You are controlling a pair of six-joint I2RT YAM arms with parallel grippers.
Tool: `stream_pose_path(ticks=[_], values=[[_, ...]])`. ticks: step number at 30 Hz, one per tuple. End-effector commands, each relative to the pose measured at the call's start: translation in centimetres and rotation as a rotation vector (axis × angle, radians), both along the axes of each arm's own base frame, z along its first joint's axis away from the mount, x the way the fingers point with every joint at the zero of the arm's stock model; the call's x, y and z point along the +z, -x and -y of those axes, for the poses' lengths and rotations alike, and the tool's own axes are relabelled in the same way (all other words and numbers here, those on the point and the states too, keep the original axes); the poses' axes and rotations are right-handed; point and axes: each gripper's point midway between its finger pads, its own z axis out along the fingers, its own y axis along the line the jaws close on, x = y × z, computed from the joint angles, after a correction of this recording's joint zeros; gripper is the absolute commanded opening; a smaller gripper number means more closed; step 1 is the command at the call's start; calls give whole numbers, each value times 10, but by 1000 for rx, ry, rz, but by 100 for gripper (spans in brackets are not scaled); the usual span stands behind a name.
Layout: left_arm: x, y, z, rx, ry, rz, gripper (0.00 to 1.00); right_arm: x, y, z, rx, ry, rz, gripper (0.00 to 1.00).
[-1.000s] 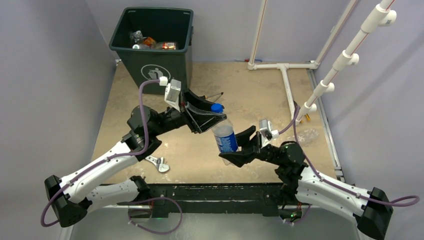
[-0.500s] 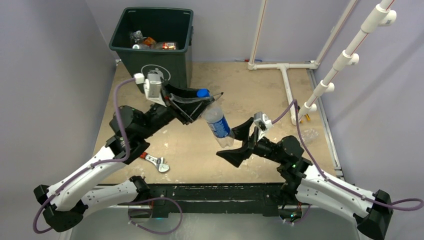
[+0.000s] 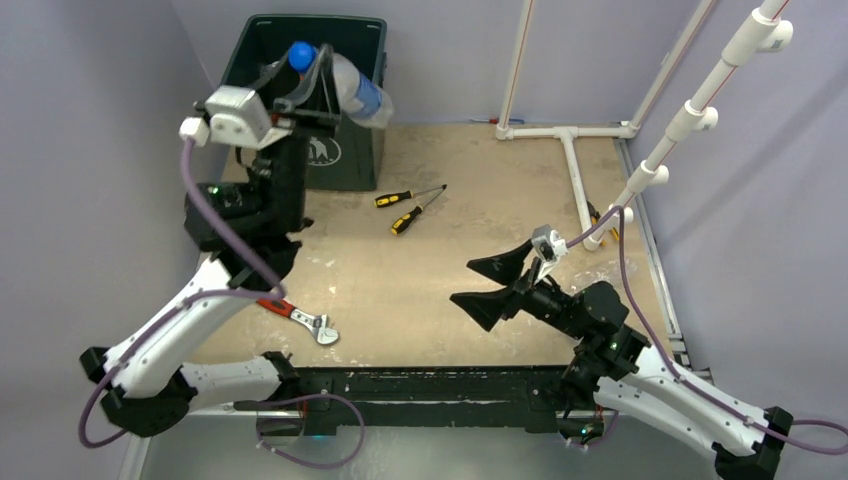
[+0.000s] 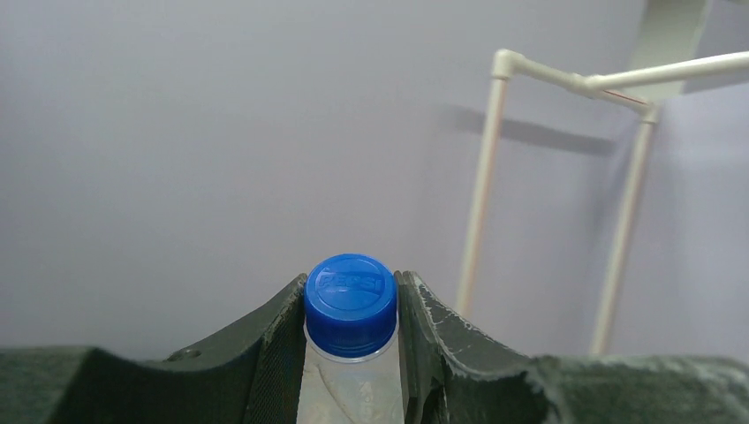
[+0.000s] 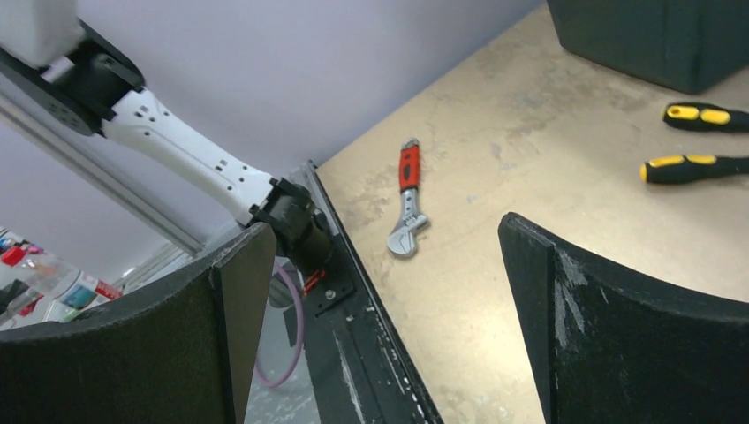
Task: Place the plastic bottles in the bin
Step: Place the plastic bottle in the trash bin.
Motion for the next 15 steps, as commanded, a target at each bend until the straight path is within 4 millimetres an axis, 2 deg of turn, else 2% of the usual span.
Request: stream_pose_path(ticks=[1,3,4,7,11,15], values=[[36,-39,-27,332,-27,65,0,-3,-11,6,-75,16,-44,99],[44,-72,-43,366,15,69,0,-7,-15,4,-83,27,-58,99],[47,-87,-57,394,47,69,0,-10,-16,2,-82,31,-70,99],[43,-136,-89,469,104,52,0,-19,-14,-5,-51,45,-79,99],[24,-190,-131,603,161,16,0,-35,-15,-7,-48,62,-103,99],[-3,-227,-165,605,249,-5,0,-47,-16,-5,-62,67,-120,99]])
